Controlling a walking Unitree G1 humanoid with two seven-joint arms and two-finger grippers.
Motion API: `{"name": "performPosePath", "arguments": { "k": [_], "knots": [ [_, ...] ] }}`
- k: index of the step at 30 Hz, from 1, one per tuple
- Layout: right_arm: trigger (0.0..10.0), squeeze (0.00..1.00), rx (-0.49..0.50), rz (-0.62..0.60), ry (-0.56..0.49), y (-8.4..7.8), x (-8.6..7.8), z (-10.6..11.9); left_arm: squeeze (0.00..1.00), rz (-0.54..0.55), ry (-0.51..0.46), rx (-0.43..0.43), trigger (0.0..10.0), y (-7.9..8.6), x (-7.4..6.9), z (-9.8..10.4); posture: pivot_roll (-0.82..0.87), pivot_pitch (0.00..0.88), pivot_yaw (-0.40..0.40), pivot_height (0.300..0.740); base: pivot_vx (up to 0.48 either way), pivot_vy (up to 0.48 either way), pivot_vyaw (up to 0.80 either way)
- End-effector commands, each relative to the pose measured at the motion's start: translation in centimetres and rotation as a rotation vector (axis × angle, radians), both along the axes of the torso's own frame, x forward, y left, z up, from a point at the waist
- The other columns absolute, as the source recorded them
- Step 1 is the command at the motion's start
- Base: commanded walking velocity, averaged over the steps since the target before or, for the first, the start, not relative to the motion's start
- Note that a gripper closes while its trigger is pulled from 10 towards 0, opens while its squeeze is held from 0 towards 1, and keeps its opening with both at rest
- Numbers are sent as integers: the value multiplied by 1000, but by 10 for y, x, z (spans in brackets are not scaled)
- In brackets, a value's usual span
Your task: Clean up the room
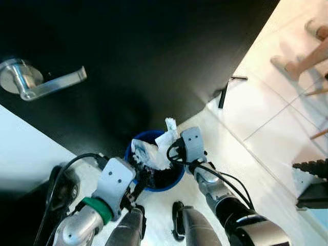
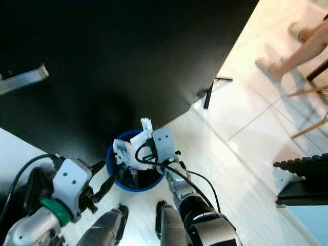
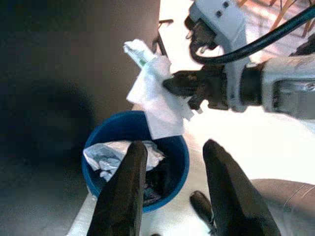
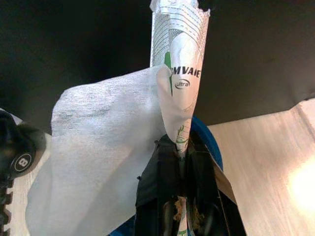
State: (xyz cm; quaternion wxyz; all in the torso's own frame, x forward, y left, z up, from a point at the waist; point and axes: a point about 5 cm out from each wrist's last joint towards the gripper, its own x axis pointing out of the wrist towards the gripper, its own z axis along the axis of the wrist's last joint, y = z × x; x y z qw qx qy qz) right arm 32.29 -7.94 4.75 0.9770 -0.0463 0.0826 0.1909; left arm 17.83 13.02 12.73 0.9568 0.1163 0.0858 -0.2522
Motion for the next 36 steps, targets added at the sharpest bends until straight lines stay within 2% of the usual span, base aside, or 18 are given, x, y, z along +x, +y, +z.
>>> {"name": "performPosePath", "arguments": {
  "k": [1,2,3,4,8,12,13,14,16,17,18,26,27,30,33,34,35,36],
  "knots": [
    [10000,631,0,-12,34,0,-6,-9,0,-1,38,7,10000,1,-8,-2,279,378,3,740,0,0,0],
    [10000,863,11,-17,27,1,-4,-7,0,0,51,13,10000,2,-12,-2,282,382,3,740,0,0,0],
    [10000,863,11,-17,27,1,-4,-7,0,0,51,13,10000,2,-12,-2,282,382,3,740,0,0,0],
    [10000,1000,26,-18,13,4,-1,-2,0,1,62,18,10000,2,-16,-3,285,385,2,740,0,0,0],
    [10000,1000,9,-23,-47,9,7,11,0,-2,99,24,10000,-1,-22,-2,279,375,-2,740,0,0,0],
    [10000,1000,-37,-17,-73,9,10,15,0,-8,108,26,10000,-4,-18,-1,265,348,-4,740,0,0,0],
    [10000,741,-49,-20,-82,6,11,16,0,-11,105,32,10000,-4,-15,-1,257,331,-6,740,0,0,0],
    [10000,90,-54,-23,-87,4,11,16,0,-13,101,37,10000,-4,-12,-2,251,319,-7,740,0,0,0],
    [10000,90,-54,-23,-87,4,11,16,0,-13,101,37,10000,-4,-12,-2,251,319,-7,740,0,0,0],
    [10000,0,-56,-27,-87,2,12,16,0,-13,100,41,10000,-3,-8,-3,237,300,-8,740,0,0,0],
    [10000,0,-33,-40,-93,-6,12,16,0,-18,89,44,10000,-5,2,-6,217,269,-11,740,0,0,0],
    [10000,0,22,-66,-114,-20,9,16,0,-14,88,71,10000,-7,22,-17,165,208,-11,740,0,0,0],
    [10000,0,55,-72,-129,-25,5,14,0,10,77,79,10000,-7,33,-23,110,149,-5,740,0,0,0],
    [10000,0,107,-88,-160,-36,-8,9,0,72,65,85,10000,-6,56,-36,81,117,1,740,0,0,0],
    [10000,0,119,-103,-157,-38,-11,7,0,101,64,87,10000,-4,62,-41,56,90,7,740,0,0,0],
    [10000,0,139,-132,-149,-42,-16,3,0,145,72,81,10000,-3,71,-47,40,70,7,740,0,0,0],
    [10000,0,139,-132,-149,-42,-16,3,0,145,72,81,10000,-3,71,-47,40,70,7,740,0,0,0],
    [10000,0,156,-165,-146,-47,-22,-1,0,202,83,81,10000,-1,80,-55,19,44,8,740,0,0,0]
  ]
}}
